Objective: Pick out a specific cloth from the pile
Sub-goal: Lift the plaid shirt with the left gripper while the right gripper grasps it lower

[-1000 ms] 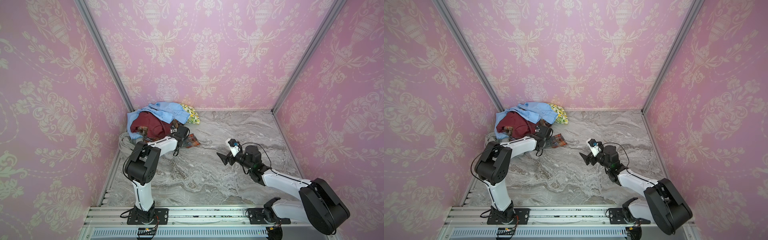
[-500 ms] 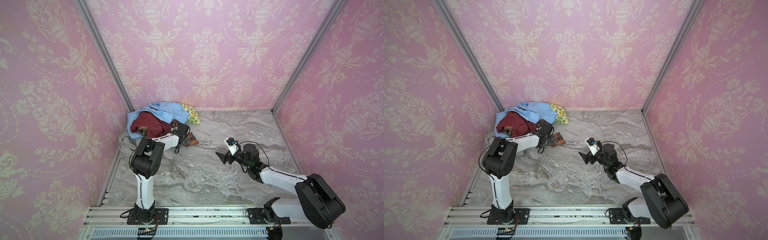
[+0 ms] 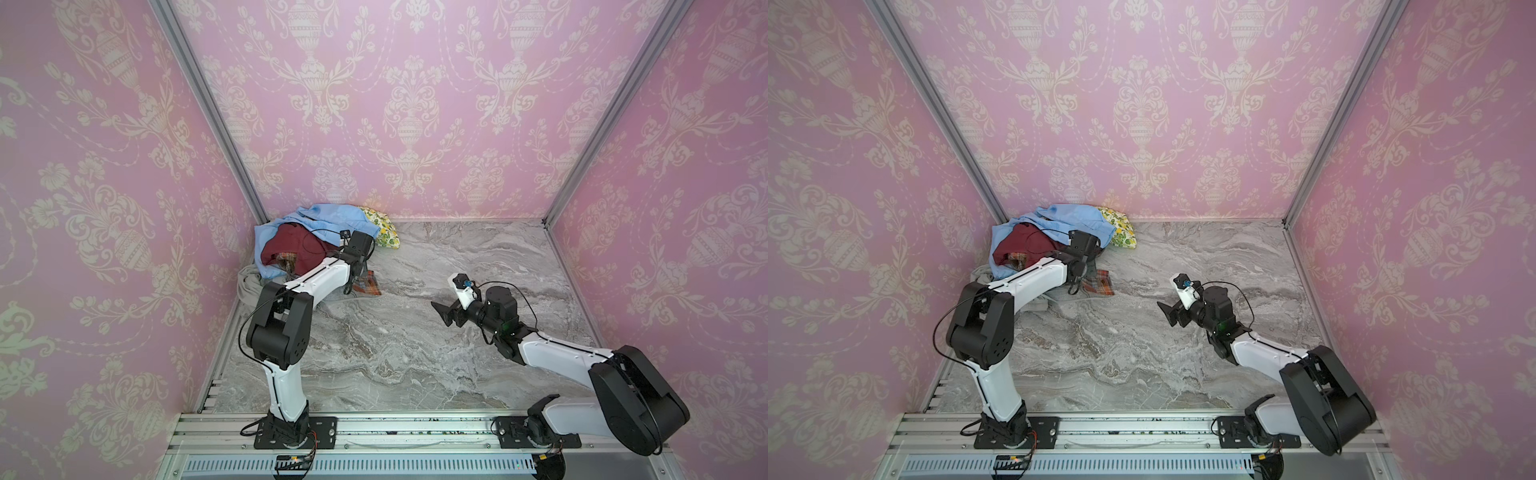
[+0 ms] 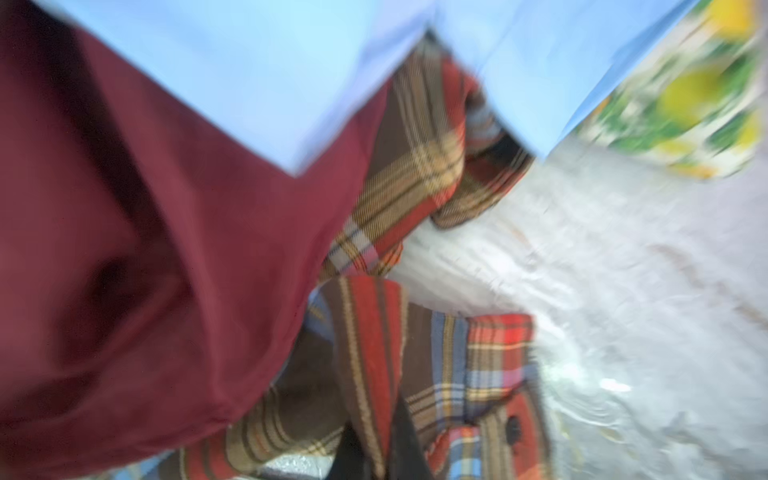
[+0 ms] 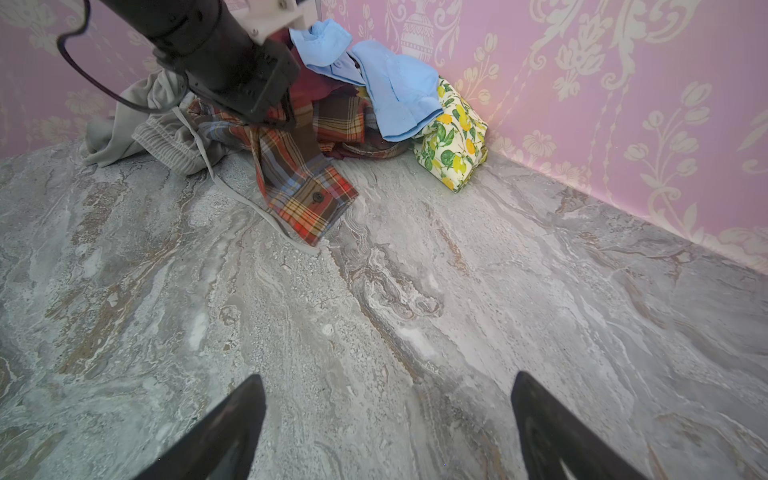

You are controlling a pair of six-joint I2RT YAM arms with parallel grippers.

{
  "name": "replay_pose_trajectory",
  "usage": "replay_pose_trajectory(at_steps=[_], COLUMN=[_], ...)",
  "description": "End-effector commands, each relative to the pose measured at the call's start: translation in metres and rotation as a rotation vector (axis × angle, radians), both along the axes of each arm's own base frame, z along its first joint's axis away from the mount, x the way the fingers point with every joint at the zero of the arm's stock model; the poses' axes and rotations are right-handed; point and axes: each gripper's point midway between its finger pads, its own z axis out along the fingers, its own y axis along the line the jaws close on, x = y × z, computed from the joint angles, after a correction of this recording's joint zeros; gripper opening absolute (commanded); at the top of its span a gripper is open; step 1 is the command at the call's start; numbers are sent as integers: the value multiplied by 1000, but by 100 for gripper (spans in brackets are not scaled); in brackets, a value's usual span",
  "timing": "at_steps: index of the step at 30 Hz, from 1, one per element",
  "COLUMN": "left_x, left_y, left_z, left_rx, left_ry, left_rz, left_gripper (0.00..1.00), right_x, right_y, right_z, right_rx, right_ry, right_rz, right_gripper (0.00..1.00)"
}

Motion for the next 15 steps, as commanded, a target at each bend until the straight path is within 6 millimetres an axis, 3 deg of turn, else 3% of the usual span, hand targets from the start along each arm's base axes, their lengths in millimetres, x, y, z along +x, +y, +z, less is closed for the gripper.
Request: replay_pose_trajectory(at_steps=[1,5,8,11,15], left_x=[7,11,13,16,15], left_y=[3,1,1,2,-2], left_z=[82,151,197,240,291], left_rx=[-1,-34,-45,-69,-108], left_ry=[-127,-240,-319,-384,-469], left_rz=[-50,-73,-88,-106,-135], left_gripper=[0,0,0,0,0], right_x=[9,9,10,15,23], right_y=[-5,-11,-2,15,53], right_z=[15,37,53,64,81], right_rx=[-1,78,138,160,179], right_ry=[-2,3,-14,-21,-44], right_rz=[-64,-121,-122,-110,-64], right_gripper=[93,93,93,93,92])
